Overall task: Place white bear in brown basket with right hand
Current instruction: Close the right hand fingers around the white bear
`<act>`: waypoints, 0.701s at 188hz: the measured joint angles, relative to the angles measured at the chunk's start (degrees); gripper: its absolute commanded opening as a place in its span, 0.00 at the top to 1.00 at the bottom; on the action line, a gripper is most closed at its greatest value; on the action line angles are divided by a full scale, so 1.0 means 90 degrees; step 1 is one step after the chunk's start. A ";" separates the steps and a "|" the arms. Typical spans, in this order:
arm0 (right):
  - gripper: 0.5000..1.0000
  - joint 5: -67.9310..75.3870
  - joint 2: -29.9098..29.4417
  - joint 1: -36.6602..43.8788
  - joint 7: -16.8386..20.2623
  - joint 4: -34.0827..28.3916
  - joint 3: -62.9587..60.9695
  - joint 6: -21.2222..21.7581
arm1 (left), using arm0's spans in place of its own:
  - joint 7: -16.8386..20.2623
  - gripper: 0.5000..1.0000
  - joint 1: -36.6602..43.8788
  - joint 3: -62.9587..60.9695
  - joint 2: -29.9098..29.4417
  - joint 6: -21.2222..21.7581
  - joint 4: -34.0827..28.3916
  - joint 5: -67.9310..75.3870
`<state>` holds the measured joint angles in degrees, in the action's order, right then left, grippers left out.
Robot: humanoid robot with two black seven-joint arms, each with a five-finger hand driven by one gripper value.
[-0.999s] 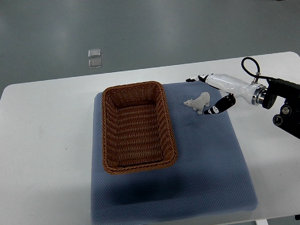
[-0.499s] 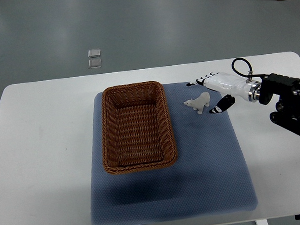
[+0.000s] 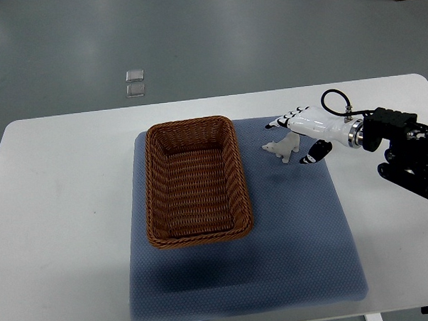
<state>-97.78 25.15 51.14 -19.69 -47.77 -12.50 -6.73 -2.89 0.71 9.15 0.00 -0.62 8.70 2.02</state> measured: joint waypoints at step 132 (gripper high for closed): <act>0.66 -0.0171 -0.0234 0.0015 -0.0154 0.0218 0.0296 -0.0443 | 0.0000 0.00 -0.0001 0.0000 0.0000 0.0000 0.0000 0.0000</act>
<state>-99.32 23.04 51.27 -21.07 -45.81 -9.84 -10.71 -2.89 0.71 9.14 0.00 -0.63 8.70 2.02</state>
